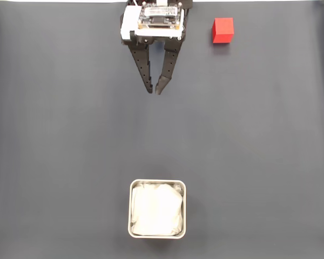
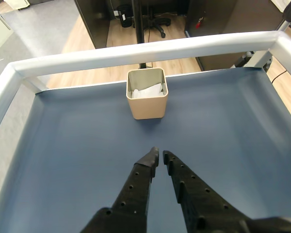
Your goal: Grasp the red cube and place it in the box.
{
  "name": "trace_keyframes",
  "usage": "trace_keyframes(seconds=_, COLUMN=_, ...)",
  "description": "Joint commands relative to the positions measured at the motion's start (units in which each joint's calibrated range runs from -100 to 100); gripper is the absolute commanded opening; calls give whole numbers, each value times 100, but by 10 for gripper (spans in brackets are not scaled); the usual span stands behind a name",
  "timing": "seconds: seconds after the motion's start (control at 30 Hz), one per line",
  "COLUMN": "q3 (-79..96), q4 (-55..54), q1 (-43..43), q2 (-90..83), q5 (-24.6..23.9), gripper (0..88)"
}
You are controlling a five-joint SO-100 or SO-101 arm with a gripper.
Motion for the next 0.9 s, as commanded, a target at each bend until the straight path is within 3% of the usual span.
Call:
trace_keyframes(seconds=0.0, q3=-452, q4=28, q1=4, q2=252, q5=112, gripper=0)
trace_keyframes(seconds=0.87, q3=-853, q4=28, q1=-258, q2=780, q5=342, gripper=0)
